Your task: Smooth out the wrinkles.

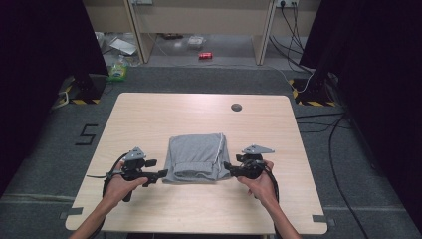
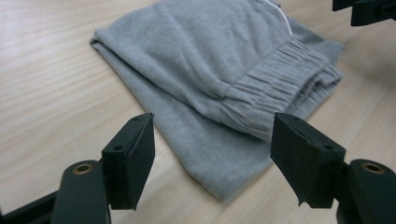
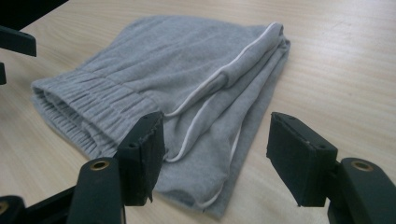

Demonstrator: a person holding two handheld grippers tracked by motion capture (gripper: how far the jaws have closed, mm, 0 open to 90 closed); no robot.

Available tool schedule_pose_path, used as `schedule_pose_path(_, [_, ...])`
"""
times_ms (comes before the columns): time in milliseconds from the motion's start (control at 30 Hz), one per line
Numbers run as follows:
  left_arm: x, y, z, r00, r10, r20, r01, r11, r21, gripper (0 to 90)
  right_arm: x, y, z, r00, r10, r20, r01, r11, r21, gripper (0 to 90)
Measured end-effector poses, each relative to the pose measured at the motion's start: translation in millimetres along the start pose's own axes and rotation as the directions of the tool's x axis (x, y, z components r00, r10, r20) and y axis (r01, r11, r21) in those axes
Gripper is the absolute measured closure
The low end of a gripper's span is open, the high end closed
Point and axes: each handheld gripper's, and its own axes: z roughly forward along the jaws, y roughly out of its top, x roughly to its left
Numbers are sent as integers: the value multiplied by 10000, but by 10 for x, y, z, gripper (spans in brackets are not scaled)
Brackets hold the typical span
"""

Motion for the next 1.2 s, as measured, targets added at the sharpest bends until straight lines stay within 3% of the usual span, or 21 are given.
schedule_pose_path(233, [-133,-123,-44,9994,312,129,-313,9995,63,290,66,-92,-48,9998,-182,-46,183,9998,101,361])
schedule_pose_path(433, [-203,-223,-55,9990,352,277,-354,9993,91,271,142,-170,-99,9997,-244,-61,245,9995,204,346])
schedule_pose_path(1067, [-371,-466,-121,9962,856,144,-861,9954,428,229,329,-425,-202,9971,-767,-2,764,9931,892,271])
schedule_pose_path(1200, [-389,-539,-146,9942,1072,-58,-1068,9931,488,226,348,-478,-232,9948,-1014,125,994,9885,1137,236])
